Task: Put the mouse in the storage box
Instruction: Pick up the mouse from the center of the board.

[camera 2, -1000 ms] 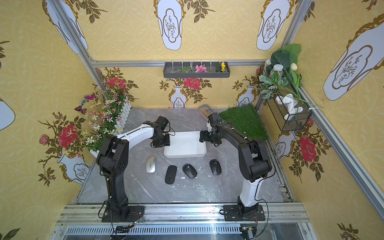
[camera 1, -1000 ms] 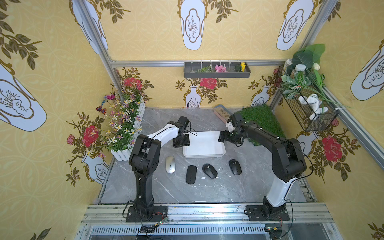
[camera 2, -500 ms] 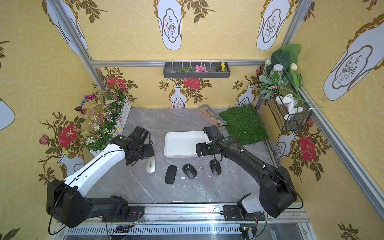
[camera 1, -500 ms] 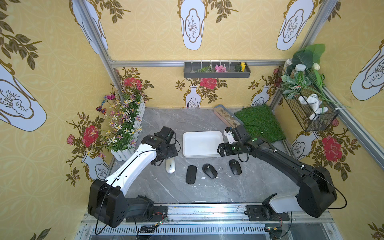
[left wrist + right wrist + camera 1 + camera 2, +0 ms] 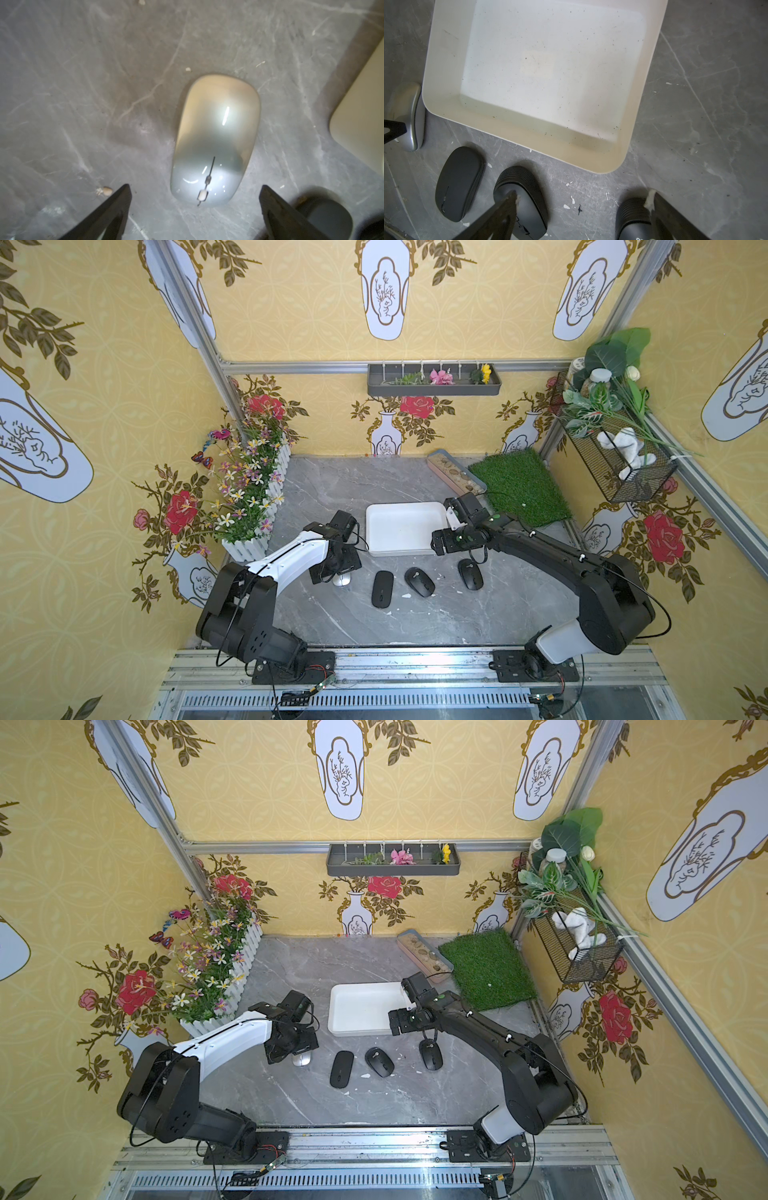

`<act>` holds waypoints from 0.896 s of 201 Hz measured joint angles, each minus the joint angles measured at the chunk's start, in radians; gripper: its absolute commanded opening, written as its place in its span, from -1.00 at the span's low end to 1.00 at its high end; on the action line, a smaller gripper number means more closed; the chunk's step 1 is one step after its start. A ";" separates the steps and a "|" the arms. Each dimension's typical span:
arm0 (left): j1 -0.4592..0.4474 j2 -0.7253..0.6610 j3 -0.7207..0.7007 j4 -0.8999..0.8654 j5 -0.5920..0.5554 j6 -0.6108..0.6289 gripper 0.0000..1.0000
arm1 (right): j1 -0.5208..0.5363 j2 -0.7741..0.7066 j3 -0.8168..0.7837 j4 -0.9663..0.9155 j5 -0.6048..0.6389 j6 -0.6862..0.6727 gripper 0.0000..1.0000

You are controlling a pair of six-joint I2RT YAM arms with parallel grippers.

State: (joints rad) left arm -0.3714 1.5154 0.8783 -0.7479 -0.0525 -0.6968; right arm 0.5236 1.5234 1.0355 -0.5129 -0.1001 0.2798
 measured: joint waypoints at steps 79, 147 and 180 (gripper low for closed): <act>0.000 0.098 -0.008 0.099 0.010 0.040 0.24 | 0.000 0.010 0.006 0.020 0.002 0.000 0.95; -0.001 0.030 0.122 -0.019 -0.025 0.053 -0.03 | 0.000 0.023 0.035 0.026 0.019 0.000 0.95; -0.021 0.048 0.479 -0.194 -0.042 0.064 -0.08 | -0.006 -0.019 0.038 0.029 0.021 0.000 0.95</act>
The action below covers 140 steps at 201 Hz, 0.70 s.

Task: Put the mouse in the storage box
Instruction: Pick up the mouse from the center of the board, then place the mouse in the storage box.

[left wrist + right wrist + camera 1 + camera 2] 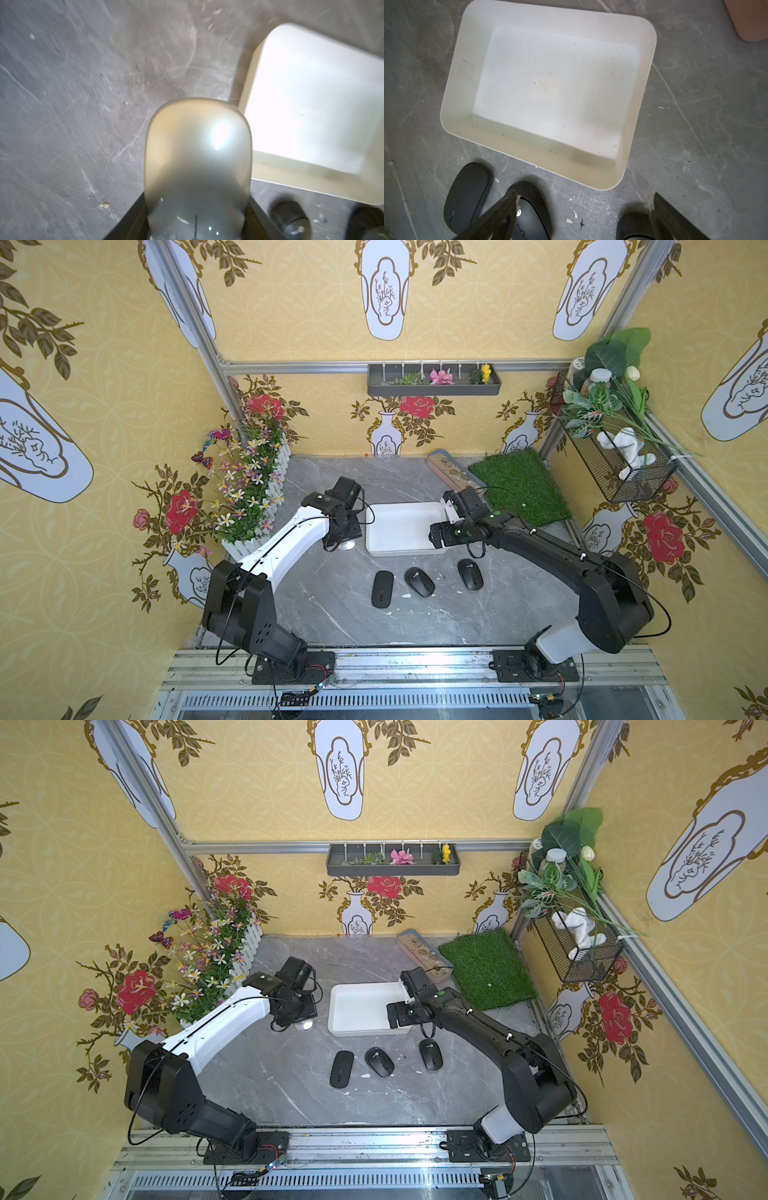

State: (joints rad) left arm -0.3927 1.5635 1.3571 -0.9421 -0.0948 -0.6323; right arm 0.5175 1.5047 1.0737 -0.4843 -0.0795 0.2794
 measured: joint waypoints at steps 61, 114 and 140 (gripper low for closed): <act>-0.090 0.345 0.397 -0.123 0.059 0.031 -0.12 | -0.057 -0.073 -0.034 0.019 0.012 -0.005 0.95; -0.130 0.500 0.413 -0.095 0.109 0.061 -0.14 | -0.057 -0.084 -0.060 0.035 0.029 -0.015 0.95; -0.131 0.544 0.355 -0.078 0.105 0.076 -0.13 | -0.057 -0.082 -0.064 0.042 0.032 -0.015 0.95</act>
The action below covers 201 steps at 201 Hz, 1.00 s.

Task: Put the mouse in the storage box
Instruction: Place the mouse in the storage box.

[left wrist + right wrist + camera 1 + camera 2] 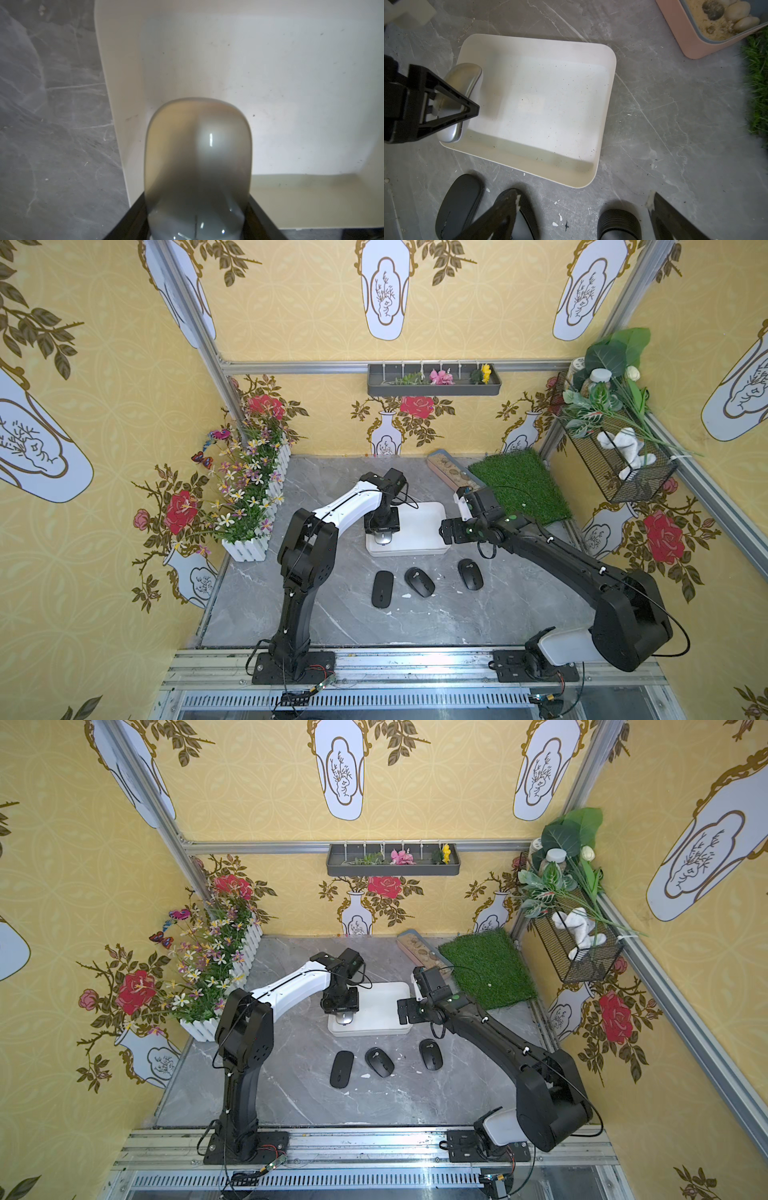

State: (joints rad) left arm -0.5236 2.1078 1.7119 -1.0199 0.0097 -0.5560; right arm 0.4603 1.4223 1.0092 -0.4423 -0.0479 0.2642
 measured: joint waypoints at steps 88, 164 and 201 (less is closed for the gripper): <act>0.000 0.050 0.005 0.025 -0.048 0.019 0.30 | -0.013 0.024 -0.018 -0.041 0.000 0.013 0.95; 0.000 0.028 0.072 -0.027 -0.055 0.017 0.58 | -0.021 -0.016 -0.056 -0.195 -0.029 0.074 0.95; 0.000 -0.094 0.129 -0.084 -0.048 0.010 0.60 | -0.023 -0.017 -0.071 -0.304 -0.031 0.129 0.95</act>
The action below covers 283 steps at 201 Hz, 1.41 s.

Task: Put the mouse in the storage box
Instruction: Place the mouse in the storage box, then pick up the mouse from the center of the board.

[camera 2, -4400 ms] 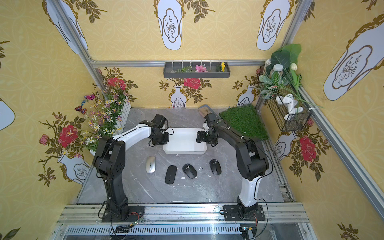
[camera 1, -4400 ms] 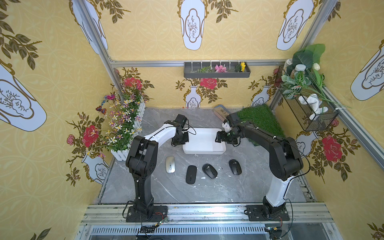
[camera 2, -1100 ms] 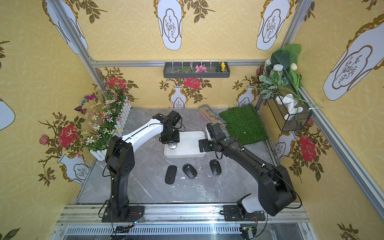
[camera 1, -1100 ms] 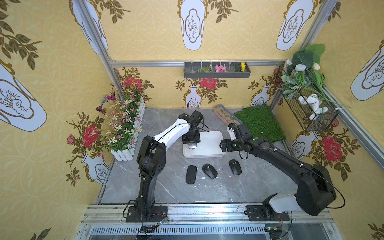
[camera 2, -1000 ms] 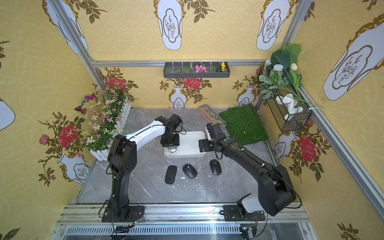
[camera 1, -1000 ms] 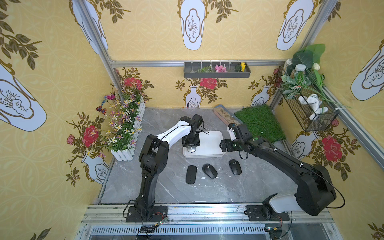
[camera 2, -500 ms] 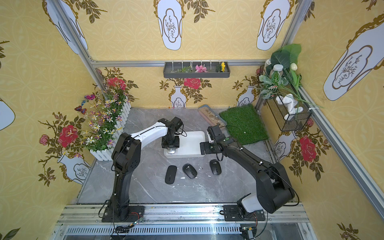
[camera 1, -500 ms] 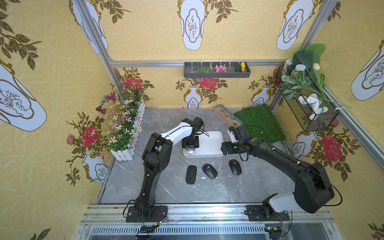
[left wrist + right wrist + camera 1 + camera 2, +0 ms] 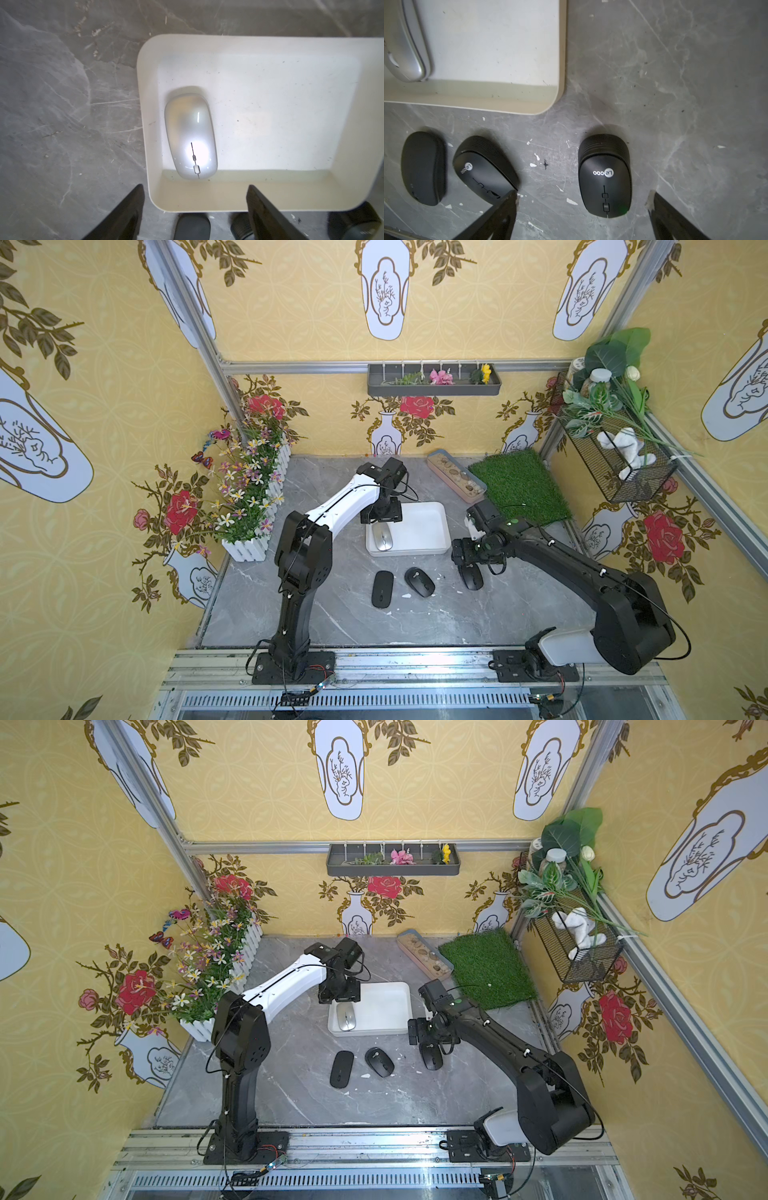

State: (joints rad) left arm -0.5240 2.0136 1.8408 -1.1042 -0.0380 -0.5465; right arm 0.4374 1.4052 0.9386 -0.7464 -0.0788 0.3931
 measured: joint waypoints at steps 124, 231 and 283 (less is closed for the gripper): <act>-0.005 -0.631 -0.602 0.388 0.222 0.063 0.73 | 0.008 0.226 0.000 0.008 0.006 0.021 0.87; -0.006 -0.661 -0.644 0.485 0.190 0.086 0.77 | 0.013 0.170 0.139 -0.079 0.082 -0.002 0.14; -0.006 -0.620 -0.648 0.518 0.138 0.051 0.77 | 0.029 0.261 0.457 -0.208 0.088 -0.028 0.16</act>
State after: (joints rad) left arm -0.5297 1.3937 1.1927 -0.5865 0.1001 -0.4953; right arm 0.4667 1.6657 1.3952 -0.9546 0.0090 0.3649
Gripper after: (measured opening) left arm 0.882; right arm 0.620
